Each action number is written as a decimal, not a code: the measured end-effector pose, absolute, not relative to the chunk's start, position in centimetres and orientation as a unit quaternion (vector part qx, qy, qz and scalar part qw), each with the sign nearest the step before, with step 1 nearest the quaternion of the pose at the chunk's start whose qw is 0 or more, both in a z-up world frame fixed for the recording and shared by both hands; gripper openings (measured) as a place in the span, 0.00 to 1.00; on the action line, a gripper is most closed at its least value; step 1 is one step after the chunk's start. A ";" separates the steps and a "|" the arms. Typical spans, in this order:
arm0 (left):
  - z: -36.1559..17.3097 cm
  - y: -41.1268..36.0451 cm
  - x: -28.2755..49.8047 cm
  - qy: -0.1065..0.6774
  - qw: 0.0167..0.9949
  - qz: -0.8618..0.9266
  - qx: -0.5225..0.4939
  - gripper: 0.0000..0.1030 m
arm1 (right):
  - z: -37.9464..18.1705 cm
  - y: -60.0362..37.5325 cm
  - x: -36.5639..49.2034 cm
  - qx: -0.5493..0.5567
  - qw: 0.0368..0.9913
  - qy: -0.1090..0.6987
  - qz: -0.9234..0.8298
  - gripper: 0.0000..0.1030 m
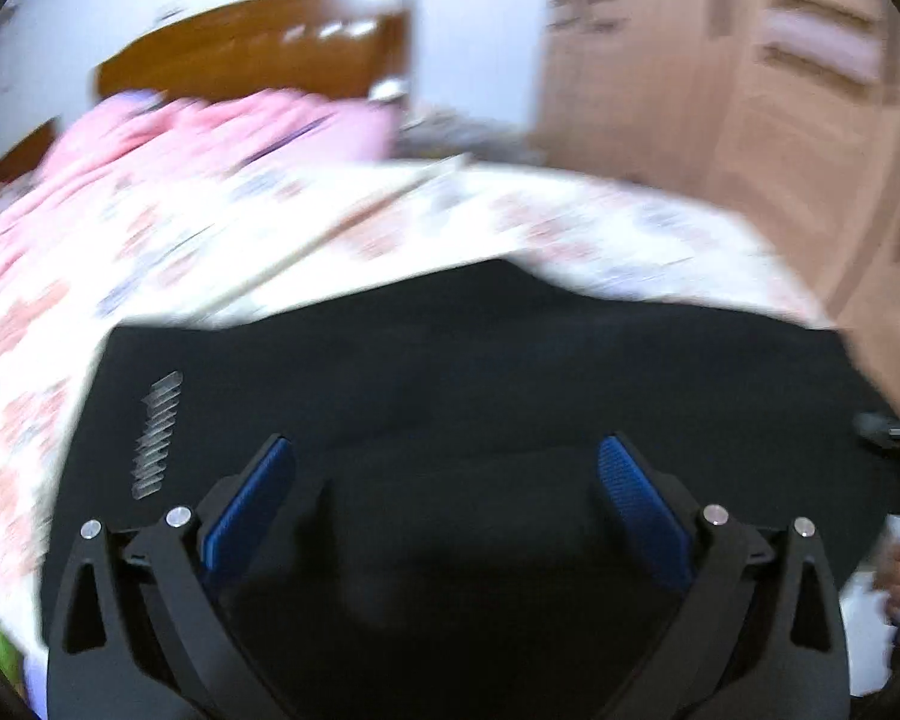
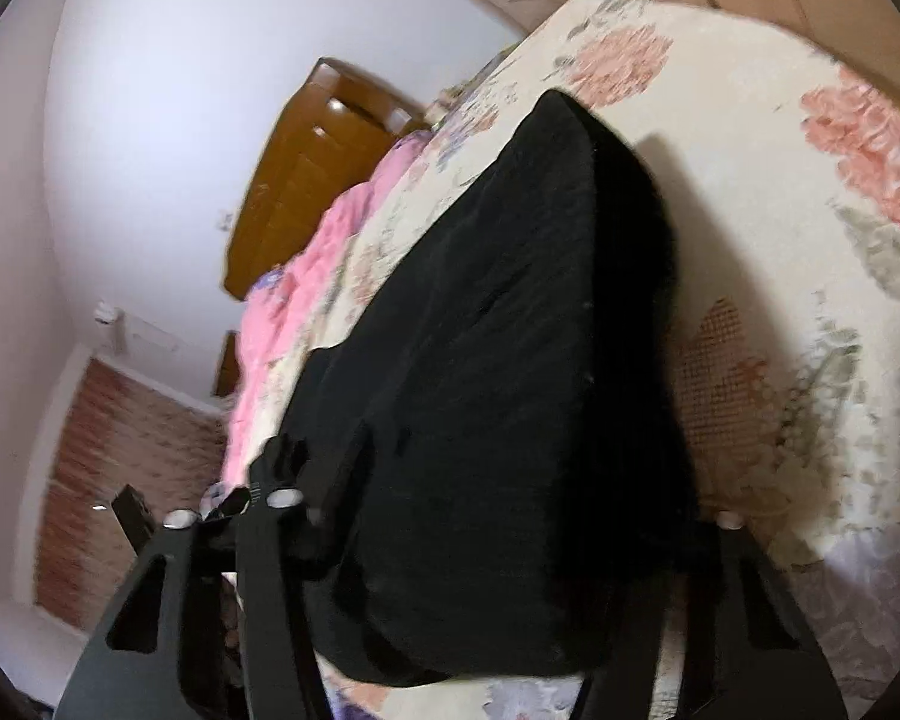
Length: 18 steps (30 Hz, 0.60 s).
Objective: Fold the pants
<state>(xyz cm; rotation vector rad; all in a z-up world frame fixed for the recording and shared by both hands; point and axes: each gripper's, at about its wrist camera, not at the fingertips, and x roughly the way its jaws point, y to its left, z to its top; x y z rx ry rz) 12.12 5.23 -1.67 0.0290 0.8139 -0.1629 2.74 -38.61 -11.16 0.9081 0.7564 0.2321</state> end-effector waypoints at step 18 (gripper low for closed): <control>1.8 18.4 8.4 0.320 0.945 0.039 -0.060 0.99 | 4.1 -10.9 6.8 0.021 0.927 0.243 0.284 0.38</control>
